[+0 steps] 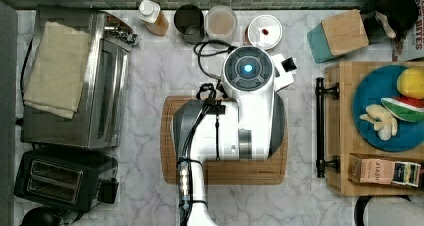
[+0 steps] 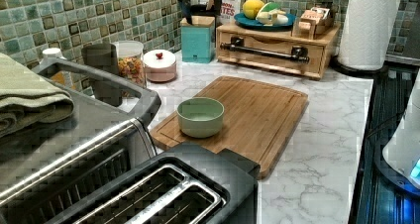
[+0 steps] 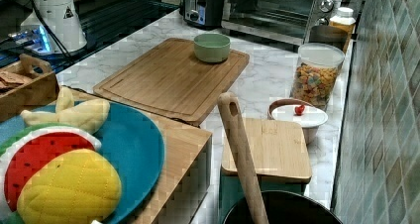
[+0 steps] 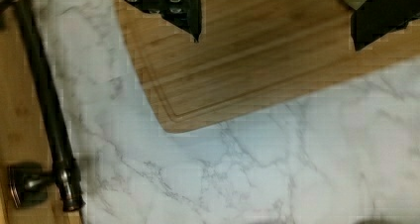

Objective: Open the drawer.

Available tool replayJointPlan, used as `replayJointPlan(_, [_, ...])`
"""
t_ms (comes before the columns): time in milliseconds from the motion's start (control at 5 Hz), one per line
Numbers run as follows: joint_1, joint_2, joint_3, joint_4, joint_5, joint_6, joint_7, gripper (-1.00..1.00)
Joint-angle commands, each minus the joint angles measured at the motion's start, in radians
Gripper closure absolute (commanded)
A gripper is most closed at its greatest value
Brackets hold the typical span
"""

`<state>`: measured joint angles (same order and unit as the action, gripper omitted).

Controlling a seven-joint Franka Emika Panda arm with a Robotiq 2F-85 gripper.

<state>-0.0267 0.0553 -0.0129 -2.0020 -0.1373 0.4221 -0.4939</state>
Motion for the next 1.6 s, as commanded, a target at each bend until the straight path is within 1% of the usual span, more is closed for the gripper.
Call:
replayJointPlan(200, [-0.107, -0.095, -0.124, -0.117, -0.085, 0.088, -0.441, -1.0])
replayJointPlan(400, [-0.135, -0.118, -0.141, -0.188, -0.114, 0.191, -0.473, -1.0])
replayJointPlan(600, [-0.168, -0.125, -0.156, -0.223, -0.116, 0.24, -0.514, -1.0])
replayJointPlan(800, [-0.166, -0.096, -0.182, -0.227, -0.146, 0.297, -0.532, -1.0])
replayJointPlan(1000, [-0.187, -0.058, -0.179, -0.237, -0.152, 0.342, -0.574, -1.0])
replayJointPlan(1200, [-0.205, -0.031, -0.184, -0.253, -0.13, 0.398, -0.626, -1.0])
replayJointPlan(1400, [-0.207, -0.034, -0.189, -0.296, -0.148, 0.446, -0.604, -1.0])
replayJointPlan(1600, [-0.216, -0.006, -0.191, -0.29, -0.177, 0.459, -0.585, -1.0])
